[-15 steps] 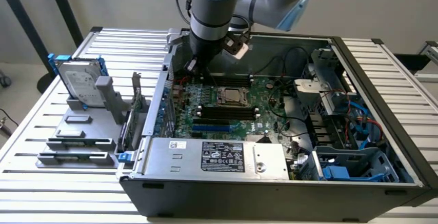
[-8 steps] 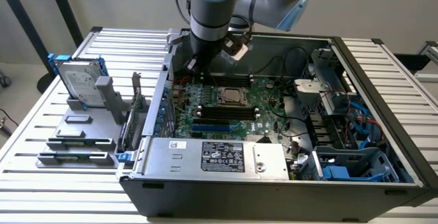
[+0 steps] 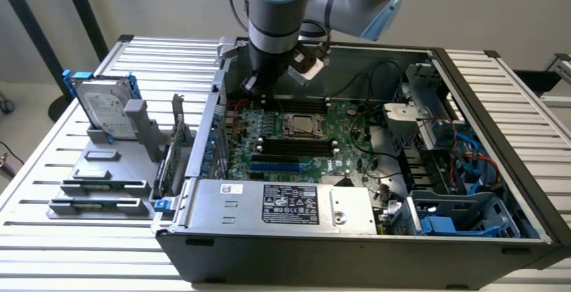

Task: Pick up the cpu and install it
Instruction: 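Install the first cpu locking lever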

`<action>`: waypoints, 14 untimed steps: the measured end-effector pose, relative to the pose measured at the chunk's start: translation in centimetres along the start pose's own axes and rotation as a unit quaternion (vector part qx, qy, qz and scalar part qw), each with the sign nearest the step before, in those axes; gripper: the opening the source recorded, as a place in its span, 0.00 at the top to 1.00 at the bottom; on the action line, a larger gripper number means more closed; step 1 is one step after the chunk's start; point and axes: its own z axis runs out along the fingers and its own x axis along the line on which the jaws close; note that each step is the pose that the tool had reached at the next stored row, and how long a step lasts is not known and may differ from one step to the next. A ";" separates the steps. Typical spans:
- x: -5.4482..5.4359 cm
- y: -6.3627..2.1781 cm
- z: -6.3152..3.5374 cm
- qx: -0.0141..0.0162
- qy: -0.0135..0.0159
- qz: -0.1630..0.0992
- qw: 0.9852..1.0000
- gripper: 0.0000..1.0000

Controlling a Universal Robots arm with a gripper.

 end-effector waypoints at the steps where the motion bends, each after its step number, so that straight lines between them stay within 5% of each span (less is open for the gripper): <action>1: 0.0 0.04 0.00 -0.001 0.001 0.001 1.000 0.89; 14: 0.7 1.07 -0.17 -0.011 0.009 -0.001 1.000 0.89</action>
